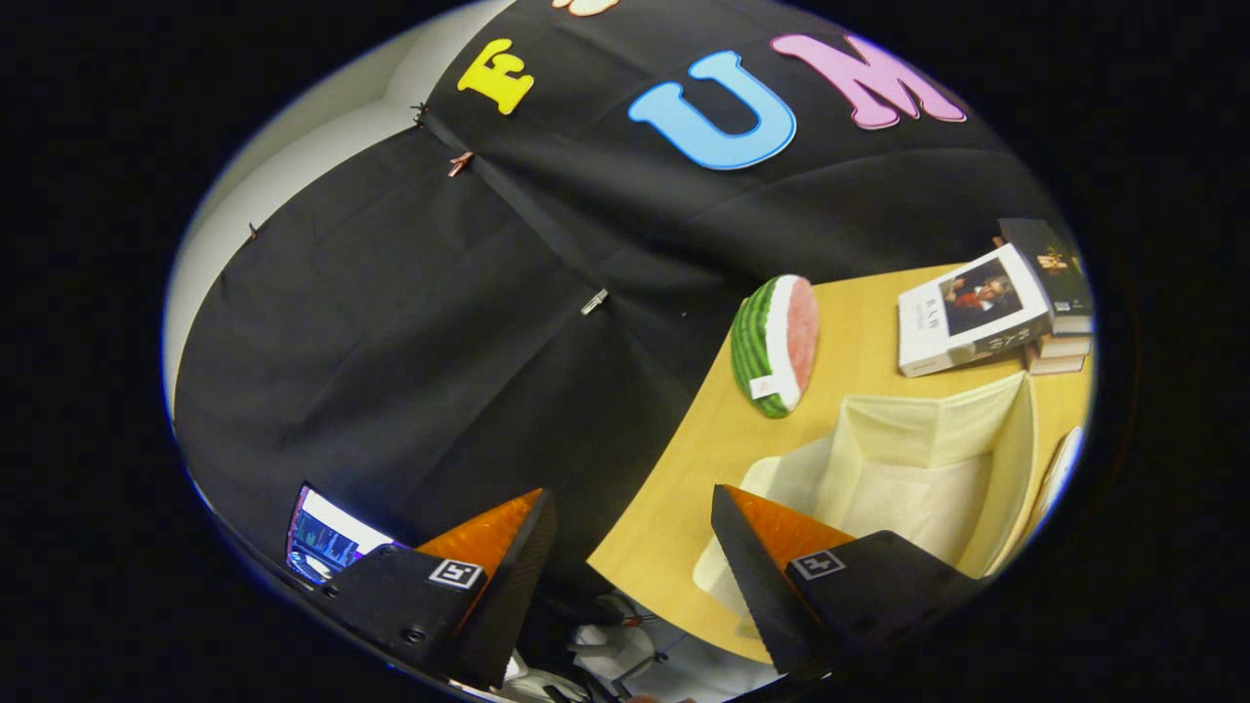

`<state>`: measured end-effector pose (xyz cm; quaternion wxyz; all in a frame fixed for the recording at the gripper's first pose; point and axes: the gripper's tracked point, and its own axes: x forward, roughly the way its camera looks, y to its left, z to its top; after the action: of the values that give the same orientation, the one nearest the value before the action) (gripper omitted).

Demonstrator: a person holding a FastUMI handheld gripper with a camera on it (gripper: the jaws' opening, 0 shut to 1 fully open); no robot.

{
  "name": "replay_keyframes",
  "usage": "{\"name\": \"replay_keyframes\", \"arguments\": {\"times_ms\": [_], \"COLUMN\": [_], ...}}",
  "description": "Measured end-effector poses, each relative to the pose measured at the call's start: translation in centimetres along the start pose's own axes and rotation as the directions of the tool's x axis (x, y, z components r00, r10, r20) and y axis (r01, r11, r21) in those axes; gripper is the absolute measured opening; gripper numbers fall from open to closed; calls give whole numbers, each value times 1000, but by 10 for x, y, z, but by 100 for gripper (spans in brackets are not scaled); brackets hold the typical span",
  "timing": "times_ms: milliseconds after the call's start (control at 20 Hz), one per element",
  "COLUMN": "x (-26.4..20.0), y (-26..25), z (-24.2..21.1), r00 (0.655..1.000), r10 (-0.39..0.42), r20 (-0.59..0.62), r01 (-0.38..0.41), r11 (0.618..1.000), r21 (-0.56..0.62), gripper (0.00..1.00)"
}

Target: Open the storage box then place both shoes into the box .Put the left shoe in first, then the right shoe, with the right side of both shoes facing outward in a uniform manner.

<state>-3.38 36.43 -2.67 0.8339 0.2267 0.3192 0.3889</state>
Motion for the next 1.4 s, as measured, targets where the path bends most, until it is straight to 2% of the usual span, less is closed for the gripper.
{"name": "replay_keyframes", "arguments": {"times_ms": [200,300,550,700,1000,1100,1400], "x": [-47,-72,-139,-164,-195,-202,-214], "y": [-54,-90,-174,-215,-258,-276,-321], "z": [9,12,16,11,-19,-31,-45], "r00": [994,979,907,859,820,797,762], "r10": [-108,-189,-396,-489,-569,-604,-644], "r20": [35,71,143,148,57,17,-62], "r01": [108,189,399,496,572,604,633], "r11": [994,982,917,868,818,794,762], "r21": [-8,3,9,-12,-58,-75,-139], "gripper": [98,98,98,98,98,98,98]}}
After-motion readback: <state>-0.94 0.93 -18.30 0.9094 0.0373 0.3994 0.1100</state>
